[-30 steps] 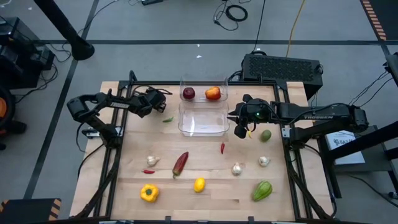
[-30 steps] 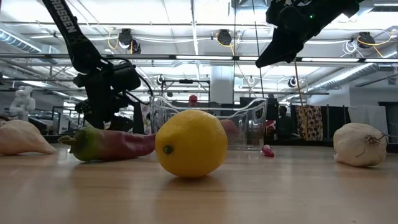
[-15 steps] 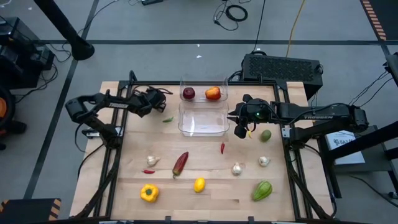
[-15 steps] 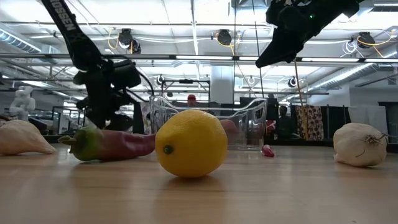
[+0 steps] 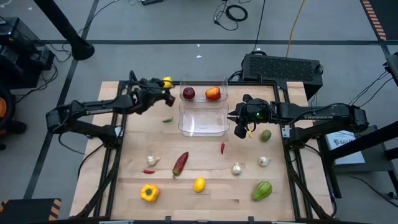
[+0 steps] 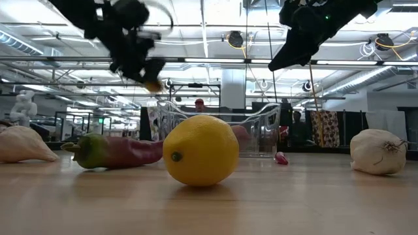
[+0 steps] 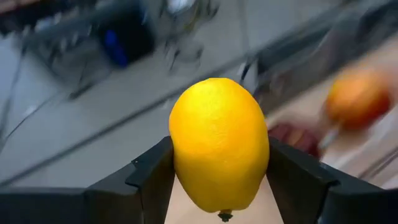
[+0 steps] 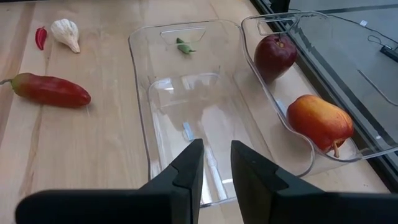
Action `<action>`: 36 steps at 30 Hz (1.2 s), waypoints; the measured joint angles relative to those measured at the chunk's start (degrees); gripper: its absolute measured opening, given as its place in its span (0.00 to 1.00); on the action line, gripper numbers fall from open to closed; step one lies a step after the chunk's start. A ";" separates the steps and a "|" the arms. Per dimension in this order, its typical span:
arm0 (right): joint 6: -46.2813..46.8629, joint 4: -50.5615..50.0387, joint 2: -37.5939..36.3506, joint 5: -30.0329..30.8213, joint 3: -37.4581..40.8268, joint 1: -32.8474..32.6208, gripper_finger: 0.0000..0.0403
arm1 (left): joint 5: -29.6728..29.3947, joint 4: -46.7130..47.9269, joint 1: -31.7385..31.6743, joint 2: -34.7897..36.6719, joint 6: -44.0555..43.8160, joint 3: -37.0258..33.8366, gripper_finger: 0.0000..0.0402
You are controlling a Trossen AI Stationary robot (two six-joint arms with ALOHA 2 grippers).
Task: Sort produce into baskets
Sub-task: Put the top lemon into the top transparent bin
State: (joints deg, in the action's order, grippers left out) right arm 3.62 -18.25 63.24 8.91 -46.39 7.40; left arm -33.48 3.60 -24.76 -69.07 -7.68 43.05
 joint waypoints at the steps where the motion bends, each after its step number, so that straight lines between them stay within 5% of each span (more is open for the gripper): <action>1: 0.00 0.05 0.00 0.01 0.00 0.00 0.18 | 1.19 -2.77 0.28 0.31 1.49 0.44 0.57; 6: 0.00 0.10 0.00 0.02 0.00 -0.02 0.18 | 13.10 -21.87 1.01 -1.16 6.72 0.82 0.57; 14: -0.18 -0.01 0.00 0.01 0.00 0.00 0.18 | 21.30 -39.31 1.25 -11.29 6.56 0.76 0.57; 25: -3.31 -1.49 0.00 2.47 0.00 0.00 0.18 | 21.56 -41.62 0.67 -26.24 8.50 4.02 0.57; 36: -5.82 -1.36 -0.02 5.05 0.00 1.08 0.18 | 24.41 -41.96 -1.54 -32.53 8.05 4.89 0.57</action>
State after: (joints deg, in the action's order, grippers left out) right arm -2.20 -19.62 63.22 13.96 -46.39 8.48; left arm -9.07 -38.36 -26.31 -101.60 0.37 47.94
